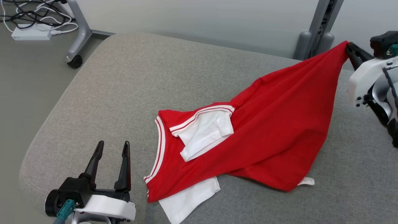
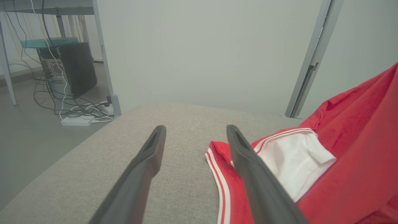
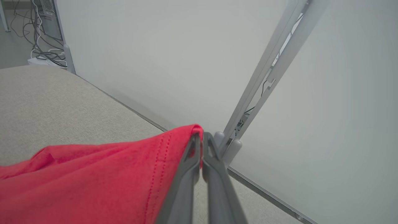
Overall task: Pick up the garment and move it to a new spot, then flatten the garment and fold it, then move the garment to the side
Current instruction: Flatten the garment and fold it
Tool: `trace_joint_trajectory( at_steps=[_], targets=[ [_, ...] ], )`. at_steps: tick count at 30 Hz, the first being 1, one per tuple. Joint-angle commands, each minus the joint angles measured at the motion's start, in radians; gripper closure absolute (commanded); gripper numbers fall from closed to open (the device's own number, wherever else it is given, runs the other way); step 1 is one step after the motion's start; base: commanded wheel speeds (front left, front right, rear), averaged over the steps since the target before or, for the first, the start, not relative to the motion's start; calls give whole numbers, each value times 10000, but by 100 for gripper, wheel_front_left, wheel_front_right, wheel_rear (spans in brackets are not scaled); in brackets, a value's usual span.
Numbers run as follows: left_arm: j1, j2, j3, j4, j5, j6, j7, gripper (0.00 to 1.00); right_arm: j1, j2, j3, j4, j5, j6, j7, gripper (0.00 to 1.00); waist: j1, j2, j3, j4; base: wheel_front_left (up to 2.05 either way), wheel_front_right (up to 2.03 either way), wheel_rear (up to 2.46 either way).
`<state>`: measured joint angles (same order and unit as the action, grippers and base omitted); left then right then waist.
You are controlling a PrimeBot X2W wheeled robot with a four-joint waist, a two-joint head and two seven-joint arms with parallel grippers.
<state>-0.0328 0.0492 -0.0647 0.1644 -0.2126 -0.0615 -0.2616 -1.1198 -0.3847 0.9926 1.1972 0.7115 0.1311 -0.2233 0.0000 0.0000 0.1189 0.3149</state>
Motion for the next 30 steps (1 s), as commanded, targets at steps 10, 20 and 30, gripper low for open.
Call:
trace_joint_trajectory(
  at_steps=[10, 20, 30],
  targets=[
    [-246, 37, -95, 8, -83, 157, -34, 0, 379, -51, 120, 822, -450, -4, -355, 0, 0, 0, 51, -204, 0, 0, 0],
    [9, 36, 130, -72, 26, 102, -34, 0, 2136, -488, -1416, -1773, -172, -4, -429, 0, 0, 0, -263, -729, 0, 0, 0],
    [118, 35, 254, -124, 160, 28, -34, 0, 4560, -237, -3285, -3964, -959, -5, -412, 0, 0, 0, -454, -1076, 0, 0, 0]
  ],
)
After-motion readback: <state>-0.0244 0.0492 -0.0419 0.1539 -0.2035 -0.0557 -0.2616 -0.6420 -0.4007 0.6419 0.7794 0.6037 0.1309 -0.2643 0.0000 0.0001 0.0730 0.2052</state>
